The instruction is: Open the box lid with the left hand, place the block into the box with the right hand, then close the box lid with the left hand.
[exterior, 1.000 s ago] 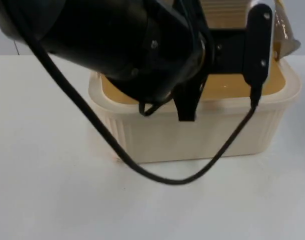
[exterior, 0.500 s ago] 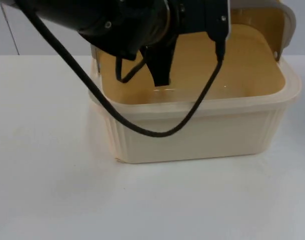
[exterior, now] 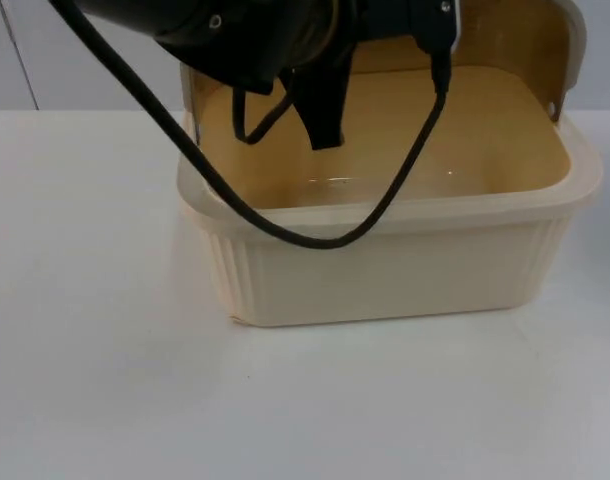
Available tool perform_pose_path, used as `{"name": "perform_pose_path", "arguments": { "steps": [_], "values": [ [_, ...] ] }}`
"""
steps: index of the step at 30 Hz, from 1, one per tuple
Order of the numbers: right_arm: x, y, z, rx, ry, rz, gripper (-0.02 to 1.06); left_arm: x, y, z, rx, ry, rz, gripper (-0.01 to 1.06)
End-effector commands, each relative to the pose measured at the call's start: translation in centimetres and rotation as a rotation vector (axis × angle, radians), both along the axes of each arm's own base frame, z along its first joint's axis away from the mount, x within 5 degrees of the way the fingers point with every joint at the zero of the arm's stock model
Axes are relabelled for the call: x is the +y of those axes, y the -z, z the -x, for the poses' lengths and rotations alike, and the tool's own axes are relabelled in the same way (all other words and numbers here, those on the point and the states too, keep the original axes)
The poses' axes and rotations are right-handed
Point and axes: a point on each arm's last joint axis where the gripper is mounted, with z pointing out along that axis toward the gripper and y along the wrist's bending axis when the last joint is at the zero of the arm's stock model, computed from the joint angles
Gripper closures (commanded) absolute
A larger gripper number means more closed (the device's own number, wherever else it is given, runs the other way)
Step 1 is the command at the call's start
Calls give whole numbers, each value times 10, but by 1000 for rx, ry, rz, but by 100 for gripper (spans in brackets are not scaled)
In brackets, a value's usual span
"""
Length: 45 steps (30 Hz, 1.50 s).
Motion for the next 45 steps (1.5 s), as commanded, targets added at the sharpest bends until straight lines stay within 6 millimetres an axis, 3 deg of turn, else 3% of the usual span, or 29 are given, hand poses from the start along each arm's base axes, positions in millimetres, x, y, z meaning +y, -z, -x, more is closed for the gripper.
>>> {"name": "perform_pose_path", "arguments": {
  "steps": [1, 8, 11, 14, 19, 23, 25, 29, 30, 31, 32, 34, 35, 37, 38, 40, 41, 43, 45],
  "values": [
    [0, -2, 1, -6, 0, 0, 0, 0, -4, -1, -7, -2, 14, 105],
    [0, -2, 1, -6, 0, 0, 0, 0, 1, 4, 59, -82, 88, 105],
    [0, -3, 1, -11, 0, 0, 0, -4, 2, 18, 212, -153, 259, 105],
    [0, -3, 1, -17, -1, 0, 0, -7, -2, 30, 323, -96, 353, 105],
    [0, -3, 1, -17, -1, 0, 0, 0, -24, 60, 417, 25, 516, 105],
    [0, -3, 1, -17, -1, 0, 0, 20, -66, 83, 397, 29, 683, 105],
    [0, -3, 1, -17, -1, 0, 0, 27, -73, 87, 400, -5, 722, 105],
    [0, -3, 1, -13, 1, -6, 0, 67, -104, 100, 393, -74, 1003, 105],
    [0, -3, 1, -13, 1, -6, 0, 67, -104, 100, 393, -74, 1003, 105],
    [0, -3, 1, -13, 1, -8, 0, 86, -113, 103, 380, -91, 1142, 105],
    [0, -3, 1, -13, 1, -8, 0, 93, -115, 103, 376, -118, 1183, 105],
    [1, -3, 1, -13, -1, -13, 0, 132, -120, 98, 319, -287, 1296, 105],
    [1, -3, 1, -12, -1, -17, 0, 149, -120, 95, 282, -378, 1317, 105],
    [1, -3, 1, -14, -2, -20, 0, 157, -121, 92, 264, -417, 1327, 105],
    [2, -3, 1, -17, -5, -33, 0, 182, -123, 85, 203, -530, 1385, 105],
    [4, -4, 0, -26, -11, -60, 0, 210, -124, 76, 144, -669, 1438, 105],
    [4, -4, 0, -26, -11, -60, 0, 210, -124, 76, 144, -669, 1438, 105],
    [4, -4, 0, -28, -11, -60, 0, 228, -126, 72, 130, -782, 1343, 105],
    [4, -4, 0, -28, -11, -60, 0, 229, -131, 70, 237, -800, 1249, 105]
  ]
}}
